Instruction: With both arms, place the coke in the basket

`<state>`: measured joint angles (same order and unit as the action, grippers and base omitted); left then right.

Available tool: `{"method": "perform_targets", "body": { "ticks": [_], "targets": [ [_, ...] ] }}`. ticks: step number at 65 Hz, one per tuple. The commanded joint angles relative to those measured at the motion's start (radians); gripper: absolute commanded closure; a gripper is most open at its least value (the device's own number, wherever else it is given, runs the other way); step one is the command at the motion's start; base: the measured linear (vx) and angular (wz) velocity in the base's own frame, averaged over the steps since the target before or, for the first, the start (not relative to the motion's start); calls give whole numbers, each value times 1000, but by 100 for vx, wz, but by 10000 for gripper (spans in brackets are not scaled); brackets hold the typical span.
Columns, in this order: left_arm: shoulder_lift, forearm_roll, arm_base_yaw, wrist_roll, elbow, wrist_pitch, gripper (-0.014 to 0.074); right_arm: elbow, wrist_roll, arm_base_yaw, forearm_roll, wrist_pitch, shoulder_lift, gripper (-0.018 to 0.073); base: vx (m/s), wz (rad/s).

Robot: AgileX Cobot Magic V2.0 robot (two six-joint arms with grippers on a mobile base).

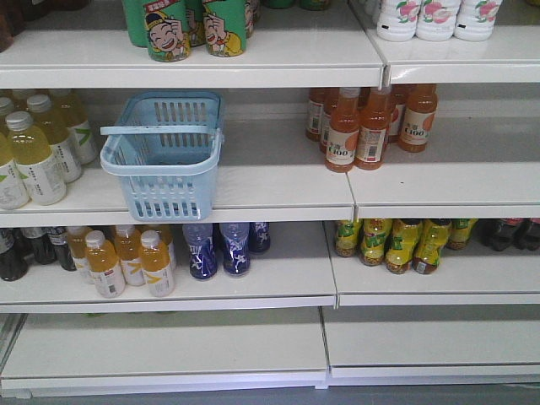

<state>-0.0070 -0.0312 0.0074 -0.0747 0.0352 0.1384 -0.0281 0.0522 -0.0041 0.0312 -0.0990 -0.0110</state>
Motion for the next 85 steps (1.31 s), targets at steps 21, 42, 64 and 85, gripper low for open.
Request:
{"method": "perform_targets", "body": {
  "ticks": [21, 42, 64, 85],
  "targets": [
    [-20, 1, -4, -3, -34, -75, 602, -7, 7, -5, -1, 74, -12, 569, 6, 0],
    [-20, 1, -4, -3, -34, -75, 602, -7, 7, -5, -1, 74, -12, 569, 4, 1],
    [-20, 1, -4, -3, -34, -75, 602, -7, 7, -5, -1, 74, -12, 569, 0, 0],
    [-20, 1, -4, -3, -34, -75, 602, -7, 7, -5, -1, 74, -12, 569, 0, 0]
  ]
}}
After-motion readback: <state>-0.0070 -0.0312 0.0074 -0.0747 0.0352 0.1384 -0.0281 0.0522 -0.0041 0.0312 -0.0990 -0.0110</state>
